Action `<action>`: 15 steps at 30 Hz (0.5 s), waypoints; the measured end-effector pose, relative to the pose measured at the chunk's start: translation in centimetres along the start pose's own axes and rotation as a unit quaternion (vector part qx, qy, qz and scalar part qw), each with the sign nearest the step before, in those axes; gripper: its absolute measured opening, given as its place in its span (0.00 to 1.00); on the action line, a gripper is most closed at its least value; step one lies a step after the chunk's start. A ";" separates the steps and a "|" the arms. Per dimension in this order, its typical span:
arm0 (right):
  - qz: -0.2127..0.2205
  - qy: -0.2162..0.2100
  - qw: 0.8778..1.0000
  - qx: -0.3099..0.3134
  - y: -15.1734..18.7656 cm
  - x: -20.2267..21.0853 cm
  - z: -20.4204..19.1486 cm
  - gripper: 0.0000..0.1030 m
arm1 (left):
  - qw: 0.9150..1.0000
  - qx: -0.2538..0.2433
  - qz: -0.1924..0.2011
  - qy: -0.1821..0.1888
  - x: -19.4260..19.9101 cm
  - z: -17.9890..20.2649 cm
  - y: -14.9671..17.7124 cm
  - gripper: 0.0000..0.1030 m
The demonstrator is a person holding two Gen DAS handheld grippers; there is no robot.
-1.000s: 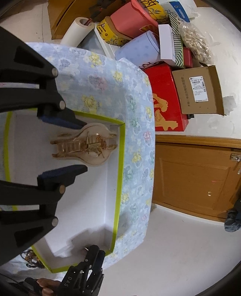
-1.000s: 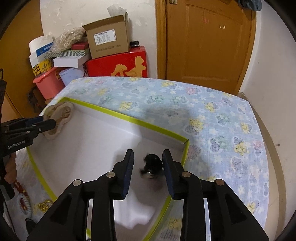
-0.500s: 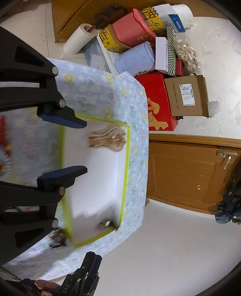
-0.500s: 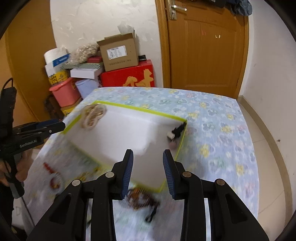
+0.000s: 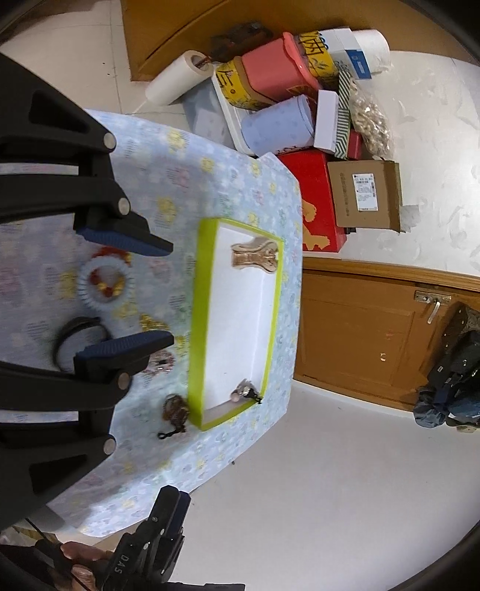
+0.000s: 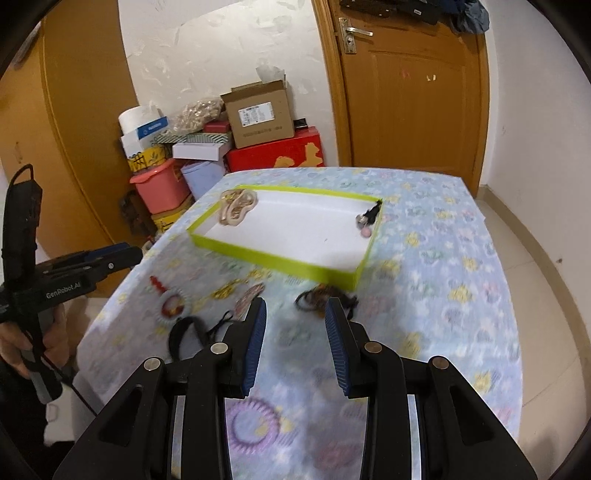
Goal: Organize jewelry
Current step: 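Grasp the light blue spiral hair tie with the left tool while the right tool moves to the watch band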
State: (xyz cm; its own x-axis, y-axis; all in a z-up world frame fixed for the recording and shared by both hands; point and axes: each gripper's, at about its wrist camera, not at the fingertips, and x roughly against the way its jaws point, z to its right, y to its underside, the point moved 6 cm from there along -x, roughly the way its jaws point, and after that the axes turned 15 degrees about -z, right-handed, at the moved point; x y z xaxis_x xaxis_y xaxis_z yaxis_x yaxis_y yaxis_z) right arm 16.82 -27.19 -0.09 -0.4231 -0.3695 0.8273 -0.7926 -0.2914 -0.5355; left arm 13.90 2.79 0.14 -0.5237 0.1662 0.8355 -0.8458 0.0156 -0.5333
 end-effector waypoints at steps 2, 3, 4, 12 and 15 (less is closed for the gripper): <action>-0.005 -0.008 1.000 -0.001 0.7 0.0 -0.4 0.33 | 1.000 0.000 -0.001 -0.004 0.2 0.0 1.0 0.43; -0.007 -0.012 1.000 -0.003 1.1 0.0 -0.5 0.33 | 1.000 0.000 -0.002 -0.005 0.3 0.0 1.4 0.43; -0.009 -0.013 1.000 -0.003 1.3 0.0 -0.7 0.33 | 1.000 0.002 -0.002 -0.004 0.3 0.0 1.7 0.43; -0.027 -0.019 0.999 0.000 2.8 -0.5 -1.3 0.33 | 1.000 0.021 -0.013 -0.004 -0.1 -1.1 3.7 0.42; -0.030 -0.019 0.999 0.004 2.9 -0.7 -1.5 0.33 | 1.000 0.021 -0.020 -0.004 -0.6 -1.1 4.2 0.42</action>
State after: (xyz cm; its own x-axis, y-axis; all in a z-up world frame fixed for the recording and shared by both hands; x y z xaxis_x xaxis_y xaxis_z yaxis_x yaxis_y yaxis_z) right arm 14.11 -26.44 -1.97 -0.3585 -0.3845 0.8506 -0.8118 -0.3215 -0.4875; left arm 10.76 3.85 -2.73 -0.4896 0.1586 0.8574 -0.8698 -0.0199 -0.4930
